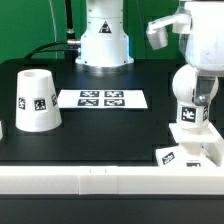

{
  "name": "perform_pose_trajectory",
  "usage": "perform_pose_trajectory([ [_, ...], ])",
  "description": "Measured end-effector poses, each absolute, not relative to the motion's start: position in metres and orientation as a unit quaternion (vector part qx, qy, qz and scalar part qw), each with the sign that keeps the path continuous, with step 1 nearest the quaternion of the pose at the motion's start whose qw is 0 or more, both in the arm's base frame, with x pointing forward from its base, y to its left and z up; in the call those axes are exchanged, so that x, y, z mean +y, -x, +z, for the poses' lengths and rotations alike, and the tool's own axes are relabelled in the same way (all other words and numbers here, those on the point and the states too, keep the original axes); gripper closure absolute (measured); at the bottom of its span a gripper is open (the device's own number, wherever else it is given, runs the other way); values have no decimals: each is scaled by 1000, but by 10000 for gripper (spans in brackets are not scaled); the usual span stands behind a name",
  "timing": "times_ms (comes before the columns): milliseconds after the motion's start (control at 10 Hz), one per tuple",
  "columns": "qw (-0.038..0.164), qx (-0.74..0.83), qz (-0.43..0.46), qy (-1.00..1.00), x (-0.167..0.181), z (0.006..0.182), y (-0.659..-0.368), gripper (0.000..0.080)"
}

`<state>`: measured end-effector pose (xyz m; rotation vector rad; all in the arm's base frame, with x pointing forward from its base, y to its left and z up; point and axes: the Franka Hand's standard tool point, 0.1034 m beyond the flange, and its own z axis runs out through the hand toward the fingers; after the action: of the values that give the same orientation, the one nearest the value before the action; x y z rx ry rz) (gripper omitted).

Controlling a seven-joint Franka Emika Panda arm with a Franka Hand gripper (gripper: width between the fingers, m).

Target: Assemble lamp

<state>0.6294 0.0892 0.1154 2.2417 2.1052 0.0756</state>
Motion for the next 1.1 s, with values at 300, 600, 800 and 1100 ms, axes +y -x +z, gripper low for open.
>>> perform_pose_trajectory([
  [300, 38, 744, 14, -667, 87, 114, -628, 101],
  [600, 37, 743, 13, -668, 86, 113, -628, 201],
  [800, 37, 730, 13, -682, 86, 113, -628, 225],
  [1100, 29, 662, 13, -749, 85, 113, -626, 225],
])
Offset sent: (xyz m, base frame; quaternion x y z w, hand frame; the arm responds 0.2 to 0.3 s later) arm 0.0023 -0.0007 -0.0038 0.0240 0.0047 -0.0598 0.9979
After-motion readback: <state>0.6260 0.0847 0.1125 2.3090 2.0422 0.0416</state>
